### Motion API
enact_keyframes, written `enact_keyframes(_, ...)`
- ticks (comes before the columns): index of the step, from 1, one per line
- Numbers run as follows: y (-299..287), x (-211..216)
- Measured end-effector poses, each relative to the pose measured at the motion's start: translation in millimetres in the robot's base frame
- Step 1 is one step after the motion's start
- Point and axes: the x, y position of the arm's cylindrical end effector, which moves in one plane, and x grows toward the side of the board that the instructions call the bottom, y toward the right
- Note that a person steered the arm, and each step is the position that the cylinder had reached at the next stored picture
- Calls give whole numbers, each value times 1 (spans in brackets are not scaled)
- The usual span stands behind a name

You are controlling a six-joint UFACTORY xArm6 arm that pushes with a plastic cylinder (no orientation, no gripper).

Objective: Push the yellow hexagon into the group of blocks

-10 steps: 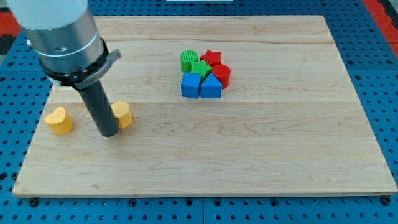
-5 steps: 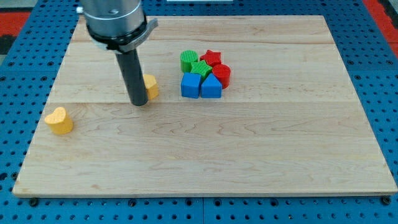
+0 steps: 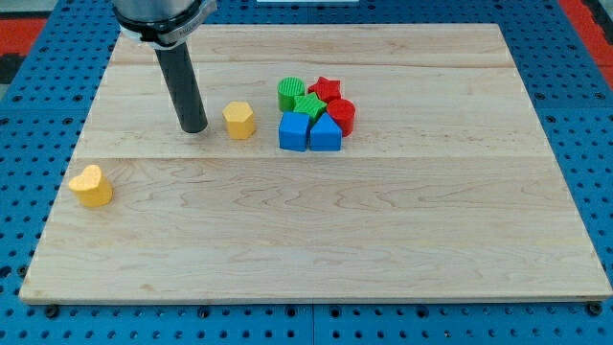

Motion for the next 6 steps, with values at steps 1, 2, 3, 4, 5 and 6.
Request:
enact_keyframes(1, -19, 0)
enact_keyframes(2, -13, -2)
enact_keyframes(3, 34, -3)
enact_keyframes(4, 65, -3)
enact_keyframes(5, 80, -4)
enact_keyframes(6, 103, -13)
